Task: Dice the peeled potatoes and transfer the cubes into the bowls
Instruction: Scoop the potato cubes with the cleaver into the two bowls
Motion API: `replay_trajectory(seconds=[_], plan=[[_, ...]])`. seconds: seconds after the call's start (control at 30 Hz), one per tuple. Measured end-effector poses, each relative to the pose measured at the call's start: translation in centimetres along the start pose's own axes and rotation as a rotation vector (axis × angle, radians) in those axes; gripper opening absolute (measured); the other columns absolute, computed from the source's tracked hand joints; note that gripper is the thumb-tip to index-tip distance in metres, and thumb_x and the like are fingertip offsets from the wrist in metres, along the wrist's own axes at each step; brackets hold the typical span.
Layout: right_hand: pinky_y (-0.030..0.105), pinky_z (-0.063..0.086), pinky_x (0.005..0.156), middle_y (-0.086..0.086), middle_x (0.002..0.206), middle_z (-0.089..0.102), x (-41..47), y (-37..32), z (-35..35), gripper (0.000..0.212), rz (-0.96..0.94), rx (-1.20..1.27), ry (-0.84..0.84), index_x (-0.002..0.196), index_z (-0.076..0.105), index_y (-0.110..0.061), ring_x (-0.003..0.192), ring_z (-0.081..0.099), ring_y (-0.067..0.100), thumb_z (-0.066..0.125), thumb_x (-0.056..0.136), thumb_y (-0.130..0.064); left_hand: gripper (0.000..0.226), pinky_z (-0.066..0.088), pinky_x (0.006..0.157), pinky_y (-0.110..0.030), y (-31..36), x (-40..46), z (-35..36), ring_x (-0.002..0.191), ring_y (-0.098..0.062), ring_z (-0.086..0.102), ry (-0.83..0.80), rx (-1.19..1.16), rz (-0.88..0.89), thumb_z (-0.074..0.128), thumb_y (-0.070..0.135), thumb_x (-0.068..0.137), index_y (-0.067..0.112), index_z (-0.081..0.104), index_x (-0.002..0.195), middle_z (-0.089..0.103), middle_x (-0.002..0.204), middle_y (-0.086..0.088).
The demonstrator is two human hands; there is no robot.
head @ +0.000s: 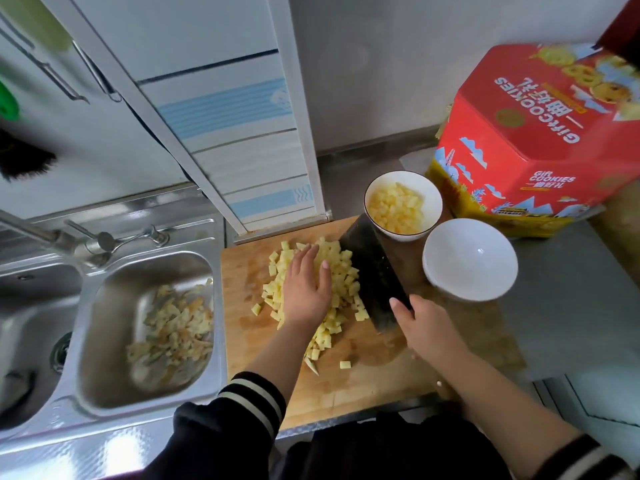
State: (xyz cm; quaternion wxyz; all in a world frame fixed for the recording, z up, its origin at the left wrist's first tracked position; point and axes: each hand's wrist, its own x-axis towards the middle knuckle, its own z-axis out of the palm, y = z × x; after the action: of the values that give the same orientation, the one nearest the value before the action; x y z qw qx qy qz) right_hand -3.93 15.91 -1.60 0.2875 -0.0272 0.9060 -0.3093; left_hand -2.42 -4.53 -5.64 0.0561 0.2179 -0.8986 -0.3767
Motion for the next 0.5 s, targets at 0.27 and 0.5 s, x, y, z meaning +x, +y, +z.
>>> replay_trajectory(seconds=[0.27,0.5], plan=[[0.03,0.047,0.041,0.005,0.051,0.049,0.3,-0.1,3.7,0.031,0.029,0.448,-0.095,0.076,0.041,-0.014,0.04,0.048,0.018,0.045,0.102,-0.029,0.053,0.024,0.118,-0.04,0.2,-0.6,1.0,0.143,-0.014,0.027,0.044,-0.088,-0.015,0.033,0.05,0.098,0.023,0.048,0.141,0.043,0.149,0.004],[0.029,0.044,0.04,0.008,0.057,0.046,-0.2,-0.8,5.4,0.031,0.108,0.745,-0.144,0.076,0.046,-0.006,0.042,0.042,0.017,0.048,0.102,-0.024,0.038,0.035,0.106,-0.019,1.2,-1.3,0.5,0.124,0.008,0.042,0.07,-0.455,-0.136,0.036,0.038,0.104,0.023,0.054,0.133,0.051,0.137,0.009]])
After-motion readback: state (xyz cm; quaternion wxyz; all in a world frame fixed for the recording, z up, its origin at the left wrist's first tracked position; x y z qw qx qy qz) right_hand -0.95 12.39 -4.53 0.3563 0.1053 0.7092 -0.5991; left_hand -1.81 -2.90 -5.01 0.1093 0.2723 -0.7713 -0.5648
